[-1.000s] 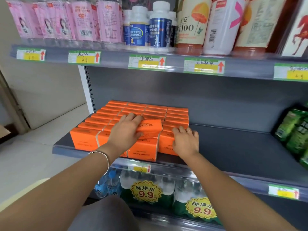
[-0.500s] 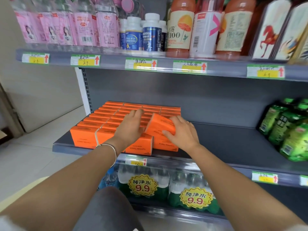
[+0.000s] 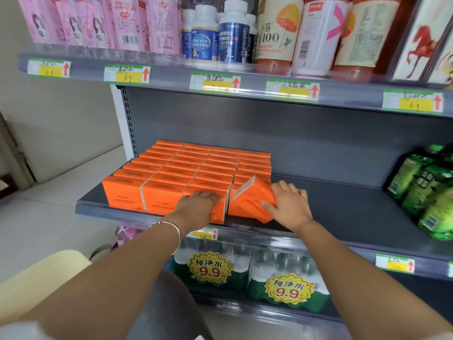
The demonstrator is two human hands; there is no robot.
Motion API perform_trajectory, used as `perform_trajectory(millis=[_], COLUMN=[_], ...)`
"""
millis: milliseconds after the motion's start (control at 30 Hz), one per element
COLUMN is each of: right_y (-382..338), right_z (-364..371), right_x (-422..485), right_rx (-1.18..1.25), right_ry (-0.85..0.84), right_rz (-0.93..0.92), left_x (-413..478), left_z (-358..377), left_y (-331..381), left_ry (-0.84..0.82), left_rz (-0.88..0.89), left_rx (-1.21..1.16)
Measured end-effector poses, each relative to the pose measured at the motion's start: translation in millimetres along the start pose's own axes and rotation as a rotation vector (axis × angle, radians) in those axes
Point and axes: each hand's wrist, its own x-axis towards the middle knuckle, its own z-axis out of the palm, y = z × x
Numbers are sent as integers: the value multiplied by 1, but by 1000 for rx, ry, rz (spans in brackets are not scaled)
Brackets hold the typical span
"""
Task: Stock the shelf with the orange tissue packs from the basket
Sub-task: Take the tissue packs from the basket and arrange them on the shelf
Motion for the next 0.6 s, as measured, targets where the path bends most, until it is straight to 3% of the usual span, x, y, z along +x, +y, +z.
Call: perform_trajectory(millis=[233, 400, 600], right_y=[-28, -53, -56], right_z=[15, 23, 10], right_x=[0, 0, 7], right_rx=[-178, -155, -85], right_ry=[18, 78, 75], right_rz=[-116, -35, -62], left_x=[8, 5, -2], left_z=[5, 9, 0], left_y=[10, 1, -5], left_ry=[36, 27, 2], left_rz=[-5, 23, 42], left_rx=[28, -20, -75])
